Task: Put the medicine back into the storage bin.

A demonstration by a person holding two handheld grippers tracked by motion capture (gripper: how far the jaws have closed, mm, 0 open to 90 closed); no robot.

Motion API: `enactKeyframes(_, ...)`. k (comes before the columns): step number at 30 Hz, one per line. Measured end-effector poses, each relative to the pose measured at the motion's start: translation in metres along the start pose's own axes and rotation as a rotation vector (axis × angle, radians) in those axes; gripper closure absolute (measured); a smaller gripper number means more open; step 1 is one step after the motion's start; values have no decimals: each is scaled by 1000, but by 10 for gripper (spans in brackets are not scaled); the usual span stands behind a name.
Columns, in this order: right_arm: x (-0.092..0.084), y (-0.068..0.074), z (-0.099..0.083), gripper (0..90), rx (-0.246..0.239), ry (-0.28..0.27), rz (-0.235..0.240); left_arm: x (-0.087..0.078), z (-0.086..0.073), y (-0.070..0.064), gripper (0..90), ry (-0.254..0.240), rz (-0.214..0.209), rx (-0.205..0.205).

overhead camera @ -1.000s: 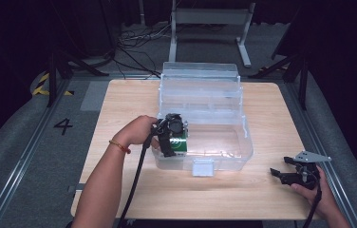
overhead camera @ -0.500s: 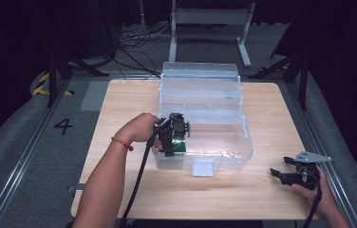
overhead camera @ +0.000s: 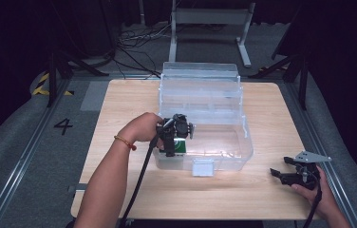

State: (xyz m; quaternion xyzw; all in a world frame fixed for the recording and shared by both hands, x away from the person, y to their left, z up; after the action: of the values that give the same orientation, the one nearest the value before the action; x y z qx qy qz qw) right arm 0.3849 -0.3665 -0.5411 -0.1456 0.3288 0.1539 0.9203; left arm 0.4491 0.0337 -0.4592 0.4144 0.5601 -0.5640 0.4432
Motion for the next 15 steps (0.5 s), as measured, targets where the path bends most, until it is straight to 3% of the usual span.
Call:
enactKeyframes(8, 0, 0, 0, 188, -1, 0, 2, -3, -2, -1, 150, 0, -4, 9)
enactKeyframes(13, 0, 0, 0, 188, -2, -1, 2, -5, -3, -2, 151, -28, -10, 10)
enactKeyframes(15, 0, 0, 0, 188, -1, 0, 3, -8, -2, -2, 151, -69, -16, 17)
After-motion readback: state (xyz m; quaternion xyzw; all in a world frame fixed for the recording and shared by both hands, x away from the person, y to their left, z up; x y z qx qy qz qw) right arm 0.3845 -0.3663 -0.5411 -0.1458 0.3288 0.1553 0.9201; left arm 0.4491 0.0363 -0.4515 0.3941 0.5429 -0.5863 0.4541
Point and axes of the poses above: each handheld gripper's, and its own axes: x roughly forward along the jaws, z roughly out of its top, y roughly to its left, the point moved 8 cm from there along x, roughly forward along the jaws, and after that the axes turned 15 degrees about -z, right-handed, at the moved point
